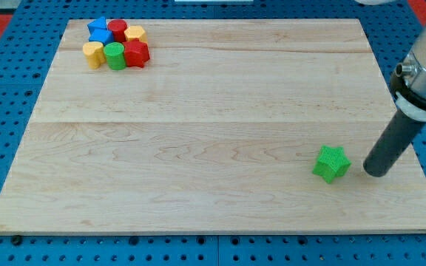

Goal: Nudge the group of blocks right and down

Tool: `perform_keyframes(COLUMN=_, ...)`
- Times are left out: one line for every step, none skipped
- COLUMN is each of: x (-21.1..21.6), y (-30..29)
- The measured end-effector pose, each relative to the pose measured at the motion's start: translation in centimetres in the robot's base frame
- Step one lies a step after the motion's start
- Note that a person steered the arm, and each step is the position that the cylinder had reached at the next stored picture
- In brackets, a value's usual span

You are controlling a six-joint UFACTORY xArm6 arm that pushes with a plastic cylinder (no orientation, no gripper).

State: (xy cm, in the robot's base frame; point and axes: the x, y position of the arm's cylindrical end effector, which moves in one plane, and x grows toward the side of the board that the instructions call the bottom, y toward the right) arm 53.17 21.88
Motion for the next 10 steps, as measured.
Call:
perform_keyframes(x=-1.0, y=-2.1)
perform_keyframes(x=-1.4, y=-5.0)
perform_keyframes(x=-1.4, y=-5.5)
perform_keyframes(x=-0.6, y=-3.9)
perform_keyframes(x=-2.2, y=-2.1)
perform_keyframes(x=-6.3, y=-4.4)
perform_keyframes(x=-8.4, y=-8.7)
perform_keyframes(x=-10.5, y=-12.2)
perform_keyframes(x=-12.7, y=-13.3)
perform_keyframes(x=-14.0, y=-13.7)
